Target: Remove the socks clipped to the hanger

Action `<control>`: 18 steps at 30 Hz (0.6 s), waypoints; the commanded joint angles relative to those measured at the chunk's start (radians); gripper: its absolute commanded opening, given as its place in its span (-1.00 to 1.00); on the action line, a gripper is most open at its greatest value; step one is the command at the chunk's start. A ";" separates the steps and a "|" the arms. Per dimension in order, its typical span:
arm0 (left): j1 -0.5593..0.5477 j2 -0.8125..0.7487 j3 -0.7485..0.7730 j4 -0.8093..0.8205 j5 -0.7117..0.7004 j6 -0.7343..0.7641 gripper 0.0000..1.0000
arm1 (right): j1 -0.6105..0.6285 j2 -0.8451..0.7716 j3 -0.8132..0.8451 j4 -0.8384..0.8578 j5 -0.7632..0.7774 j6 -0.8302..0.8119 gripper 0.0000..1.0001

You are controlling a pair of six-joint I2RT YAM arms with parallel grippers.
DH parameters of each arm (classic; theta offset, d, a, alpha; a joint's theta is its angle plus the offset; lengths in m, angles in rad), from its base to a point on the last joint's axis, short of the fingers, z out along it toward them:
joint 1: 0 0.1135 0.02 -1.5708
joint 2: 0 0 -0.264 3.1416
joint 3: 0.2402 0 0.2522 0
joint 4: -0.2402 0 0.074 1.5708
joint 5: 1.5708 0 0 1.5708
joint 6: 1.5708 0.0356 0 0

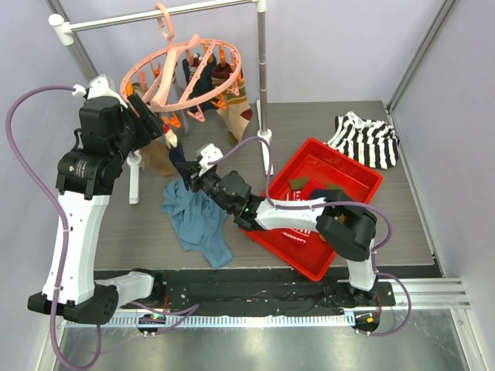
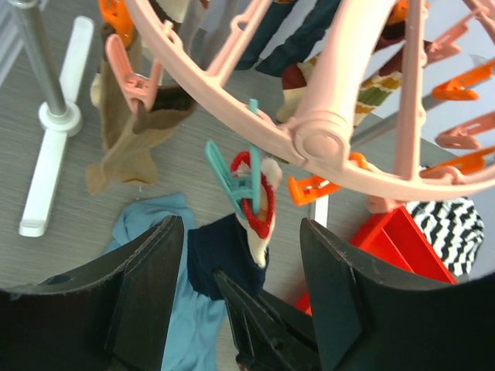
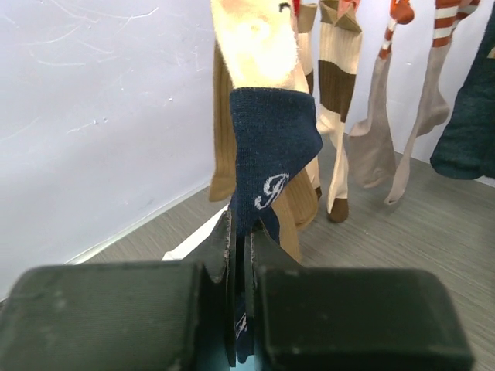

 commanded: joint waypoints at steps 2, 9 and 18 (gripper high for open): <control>-0.003 0.015 -0.011 0.069 -0.079 -0.011 0.29 | 0.020 -0.078 -0.020 0.062 -0.033 0.015 -0.98; -0.003 0.053 -0.029 0.109 -0.076 -0.021 0.22 | 0.026 -0.077 -0.020 0.073 -0.031 0.010 -0.98; -0.003 0.084 -0.069 0.199 -0.068 -0.028 -0.06 | 0.026 -0.080 -0.026 0.077 -0.039 0.006 -0.99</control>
